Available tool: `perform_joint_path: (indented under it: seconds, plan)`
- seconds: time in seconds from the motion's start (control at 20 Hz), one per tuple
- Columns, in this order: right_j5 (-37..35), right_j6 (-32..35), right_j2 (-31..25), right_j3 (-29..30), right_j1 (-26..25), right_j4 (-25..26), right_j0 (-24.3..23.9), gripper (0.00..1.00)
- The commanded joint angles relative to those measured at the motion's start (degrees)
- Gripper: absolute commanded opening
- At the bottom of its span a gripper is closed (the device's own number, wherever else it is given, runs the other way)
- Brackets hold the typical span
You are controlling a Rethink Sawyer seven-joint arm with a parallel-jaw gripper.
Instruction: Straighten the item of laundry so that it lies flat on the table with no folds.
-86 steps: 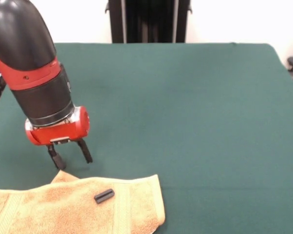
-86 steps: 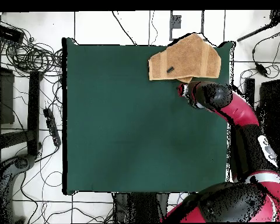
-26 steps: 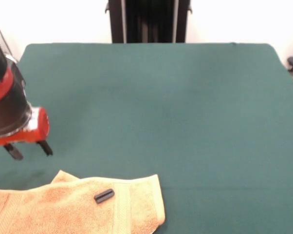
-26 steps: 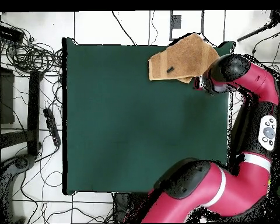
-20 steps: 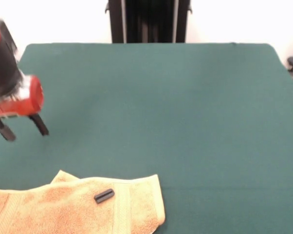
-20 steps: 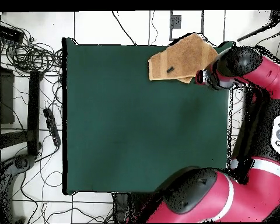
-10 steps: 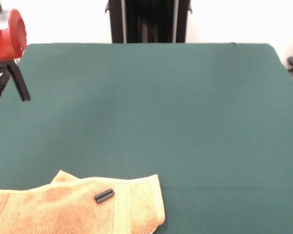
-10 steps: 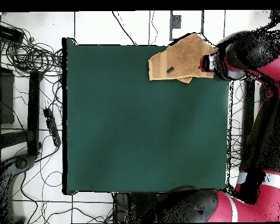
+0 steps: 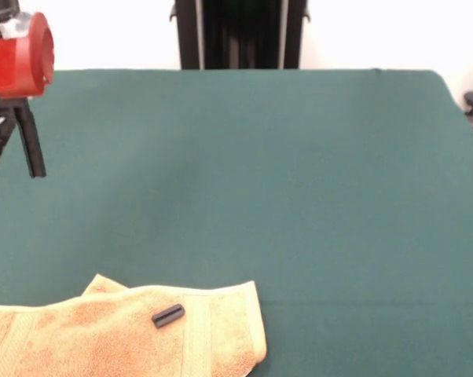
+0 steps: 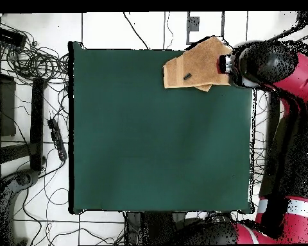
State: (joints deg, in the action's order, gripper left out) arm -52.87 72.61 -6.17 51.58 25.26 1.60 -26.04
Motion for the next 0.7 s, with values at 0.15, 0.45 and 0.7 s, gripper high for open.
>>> perform_joint_path:
  seconds: [0.15,0.45,0.7]
  plan:
    - [12.76,13.26,-2.78,19.76,-0.63,-1.31,0.58,1.0]
    - [20.14,12.47,-2.93,18.97,-3.56,-0.55,0.47,1.0]
    - [22.49,10.13,-2.9,13.32,-9.28,0.03,0.52,1.0]
